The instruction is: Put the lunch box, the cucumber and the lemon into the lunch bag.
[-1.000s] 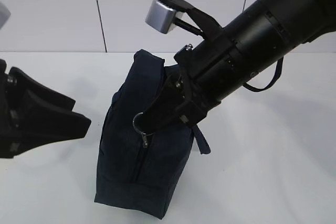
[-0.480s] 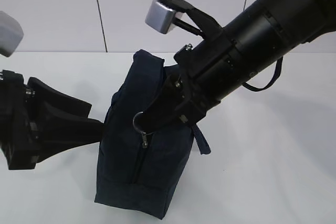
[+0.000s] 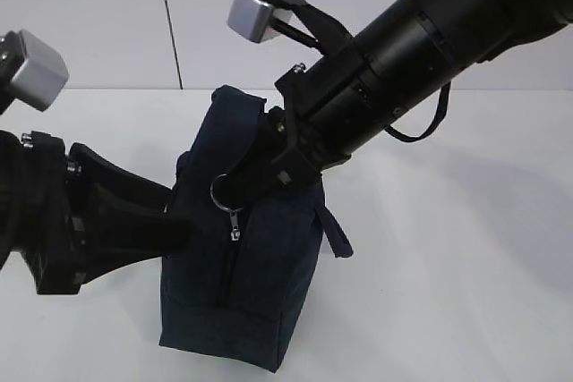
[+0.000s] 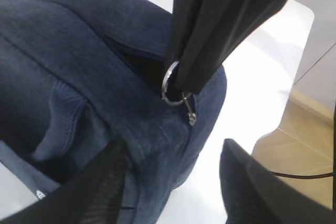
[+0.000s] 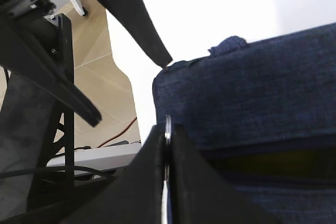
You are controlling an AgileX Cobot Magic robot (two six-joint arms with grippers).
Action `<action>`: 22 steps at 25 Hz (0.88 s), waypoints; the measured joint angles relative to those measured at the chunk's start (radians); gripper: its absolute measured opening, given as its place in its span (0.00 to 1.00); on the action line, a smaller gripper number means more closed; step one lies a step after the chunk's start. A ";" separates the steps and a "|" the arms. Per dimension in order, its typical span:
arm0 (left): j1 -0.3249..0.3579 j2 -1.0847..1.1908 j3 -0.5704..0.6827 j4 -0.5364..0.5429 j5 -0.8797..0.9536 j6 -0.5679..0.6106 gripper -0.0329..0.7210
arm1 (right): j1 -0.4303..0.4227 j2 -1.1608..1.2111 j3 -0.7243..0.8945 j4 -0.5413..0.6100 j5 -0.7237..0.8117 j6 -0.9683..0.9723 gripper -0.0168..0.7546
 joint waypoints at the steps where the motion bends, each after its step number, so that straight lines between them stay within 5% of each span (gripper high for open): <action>1: 0.000 0.009 0.000 -0.006 -0.003 0.005 0.58 | 0.000 0.003 -0.002 0.000 0.002 0.000 0.05; 11: 0.000 0.122 0.000 -0.112 -0.030 0.095 0.56 | 0.000 0.005 -0.002 0.002 0.008 0.002 0.05; 18: 0.000 0.130 0.000 -0.126 -0.034 0.103 0.12 | 0.000 0.005 -0.002 0.004 0.005 0.002 0.05; 22: 0.000 0.130 0.000 -0.126 -0.032 0.103 0.07 | 0.000 0.005 -0.002 0.004 0.003 0.002 0.05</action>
